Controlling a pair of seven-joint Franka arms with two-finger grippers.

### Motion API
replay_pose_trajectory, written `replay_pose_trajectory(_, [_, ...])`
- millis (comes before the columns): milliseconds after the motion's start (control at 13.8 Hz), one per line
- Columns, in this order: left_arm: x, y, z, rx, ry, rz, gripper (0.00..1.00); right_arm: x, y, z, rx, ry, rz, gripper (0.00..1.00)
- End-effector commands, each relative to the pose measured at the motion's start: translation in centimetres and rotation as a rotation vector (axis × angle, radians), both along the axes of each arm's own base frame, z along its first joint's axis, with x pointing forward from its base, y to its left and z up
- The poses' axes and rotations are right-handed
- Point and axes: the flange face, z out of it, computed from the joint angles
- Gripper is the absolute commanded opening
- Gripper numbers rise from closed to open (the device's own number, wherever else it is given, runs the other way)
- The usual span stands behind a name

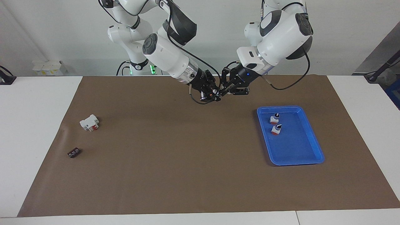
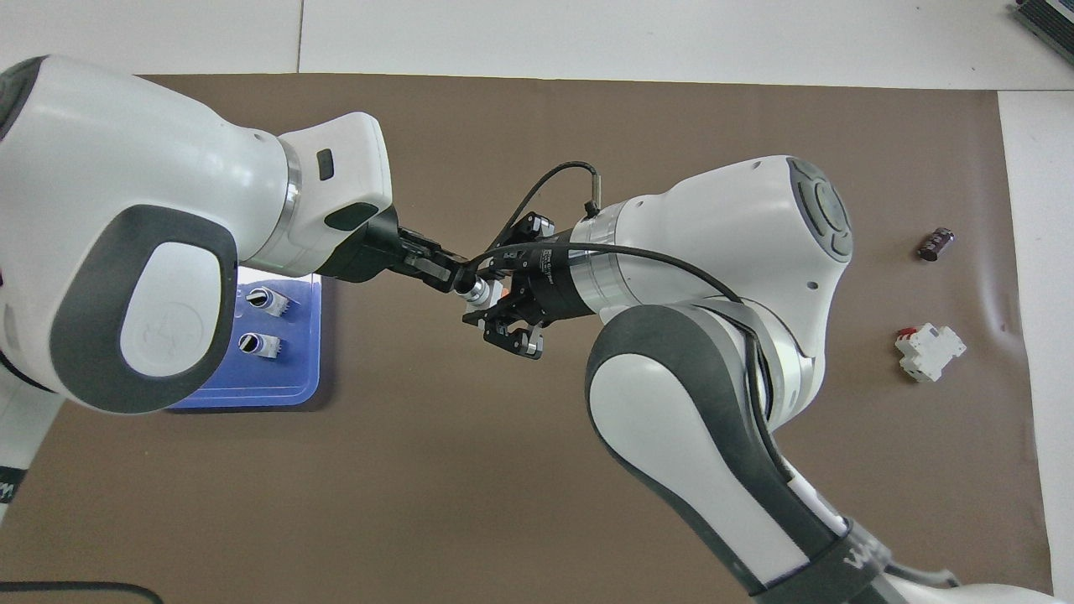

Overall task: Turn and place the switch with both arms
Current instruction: 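Grasp the switch with the left gripper from the right gripper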

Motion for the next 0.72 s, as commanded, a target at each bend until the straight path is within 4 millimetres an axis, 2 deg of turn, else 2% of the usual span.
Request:
replay_pose_trajectory(0, [-0.7, 1.5, -0.1, 0.055, -0.034, -0.133, 0.00, 0.3, -0.8, 0.7, 0.006, -0.002, -0.007, 0.00])
replay_pose_trajectory(145, [-0.5, 2.3, -0.4, 0.050, -0.094, -0.253, 0.00, 0.3, -0.8, 0.7, 0.006, -0.001, -0.007, 0.00])
replay_pose_trajectory(652, [-0.8, 3.0, -0.5, 0.130, -0.164, -0.415, 0.00, 0.5, -1.0, 0.7, 0.007, 0.001, -0.013, 0.00])
